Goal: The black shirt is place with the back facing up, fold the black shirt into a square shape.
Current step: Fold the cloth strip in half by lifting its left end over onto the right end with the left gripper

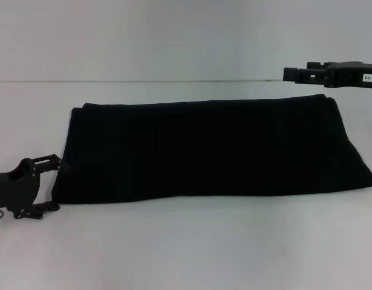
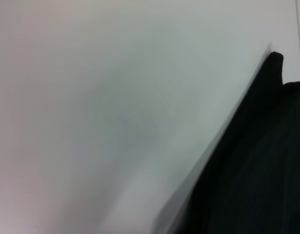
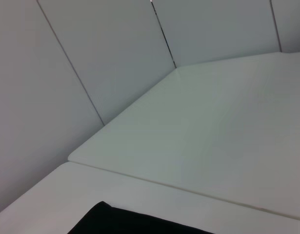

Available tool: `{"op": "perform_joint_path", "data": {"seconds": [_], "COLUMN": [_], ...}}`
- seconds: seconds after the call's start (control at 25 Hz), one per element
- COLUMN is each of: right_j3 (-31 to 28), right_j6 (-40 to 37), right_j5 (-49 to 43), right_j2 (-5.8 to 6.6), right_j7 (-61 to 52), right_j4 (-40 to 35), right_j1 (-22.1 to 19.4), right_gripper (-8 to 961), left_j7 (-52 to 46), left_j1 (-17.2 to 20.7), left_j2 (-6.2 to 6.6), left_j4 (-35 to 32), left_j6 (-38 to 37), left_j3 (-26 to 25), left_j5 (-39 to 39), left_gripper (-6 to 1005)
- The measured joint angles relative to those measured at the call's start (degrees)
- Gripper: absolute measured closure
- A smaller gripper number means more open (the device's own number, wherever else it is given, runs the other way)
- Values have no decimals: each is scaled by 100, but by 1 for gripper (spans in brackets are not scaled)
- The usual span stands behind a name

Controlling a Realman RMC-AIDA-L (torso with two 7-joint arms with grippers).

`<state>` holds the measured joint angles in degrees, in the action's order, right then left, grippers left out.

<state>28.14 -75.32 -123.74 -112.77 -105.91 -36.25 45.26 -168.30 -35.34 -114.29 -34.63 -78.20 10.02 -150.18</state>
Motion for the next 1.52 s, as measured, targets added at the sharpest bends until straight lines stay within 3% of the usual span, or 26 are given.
{"op": "perform_joint_path", "data": {"seconds": [0.6, 1.52], "right_j3": [1, -28], "right_j6": [18, 8], "right_j5": [9, 8], "right_j2": [-9, -13], "right_j7": [0, 0], "right_j4": [-5, -4], "right_j1": [0, 32], "right_gripper": [33, 34], "left_j7": [69, 1003], "left_j1": [-78, -81], "left_j2": [26, 7], "left_j4": [0, 9], "left_j6": [10, -7], "left_j3": [0, 44], "left_j5": [14, 10], "left_gripper": [79, 79]}}
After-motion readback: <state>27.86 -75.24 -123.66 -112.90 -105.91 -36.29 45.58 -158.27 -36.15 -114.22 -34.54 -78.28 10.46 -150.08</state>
